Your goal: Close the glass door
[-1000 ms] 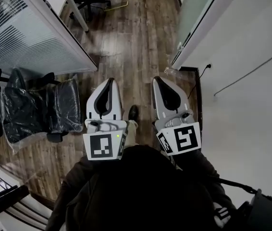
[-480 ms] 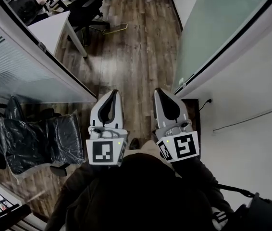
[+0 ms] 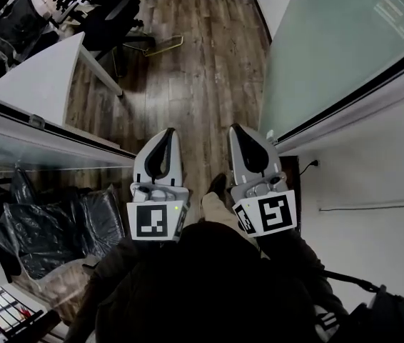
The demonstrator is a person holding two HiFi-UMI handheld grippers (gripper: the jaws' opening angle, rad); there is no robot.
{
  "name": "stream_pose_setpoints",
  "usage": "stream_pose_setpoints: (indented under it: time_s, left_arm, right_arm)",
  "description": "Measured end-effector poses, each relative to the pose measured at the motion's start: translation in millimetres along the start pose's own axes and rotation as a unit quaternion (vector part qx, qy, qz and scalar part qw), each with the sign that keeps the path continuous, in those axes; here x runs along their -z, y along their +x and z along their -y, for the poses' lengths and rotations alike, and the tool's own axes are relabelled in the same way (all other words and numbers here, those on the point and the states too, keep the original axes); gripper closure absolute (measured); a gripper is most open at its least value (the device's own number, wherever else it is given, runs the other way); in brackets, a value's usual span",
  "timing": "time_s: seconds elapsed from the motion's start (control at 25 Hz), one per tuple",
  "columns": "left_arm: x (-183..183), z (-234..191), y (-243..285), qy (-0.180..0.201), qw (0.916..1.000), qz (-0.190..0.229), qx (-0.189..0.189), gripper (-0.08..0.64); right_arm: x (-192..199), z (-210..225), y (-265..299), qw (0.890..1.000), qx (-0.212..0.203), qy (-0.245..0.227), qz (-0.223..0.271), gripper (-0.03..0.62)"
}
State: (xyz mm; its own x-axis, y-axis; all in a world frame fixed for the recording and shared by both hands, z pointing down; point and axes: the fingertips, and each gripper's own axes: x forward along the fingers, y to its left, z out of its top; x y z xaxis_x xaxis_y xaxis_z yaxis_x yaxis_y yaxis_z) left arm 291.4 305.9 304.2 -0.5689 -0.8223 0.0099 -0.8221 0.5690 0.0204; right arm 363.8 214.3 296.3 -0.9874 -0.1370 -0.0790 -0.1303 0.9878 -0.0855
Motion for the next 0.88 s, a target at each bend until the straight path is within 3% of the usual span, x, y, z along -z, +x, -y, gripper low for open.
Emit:
stream_pose_setpoints:
  time_s: [0.2, 0.48, 0.88]
  left_arm:
    - [-11.8, 4.1, 97.1, 0.01, 0.9998, 0.007, 0.013, 0.563]
    - [-3.6, 9.1, 176.8, 0.012, 0.9997, -0.004, 0.019, 0.563]
    - [13.2, -22.3, 252.3, 0.005, 0.9998, -0.01, 0.016, 0.563]
  right_arm:
    - [-6.3, 62.8, 62.8, 1.0, -0.003, 0.011, 0.01, 0.591]
    - [5.6, 131.6, 108.9, 0.999, 0.016, 0.028, 0.001, 0.591]
    - [27.0, 166.7, 182.0, 0.999, 0.013, 0.029, -0.014, 0.591]
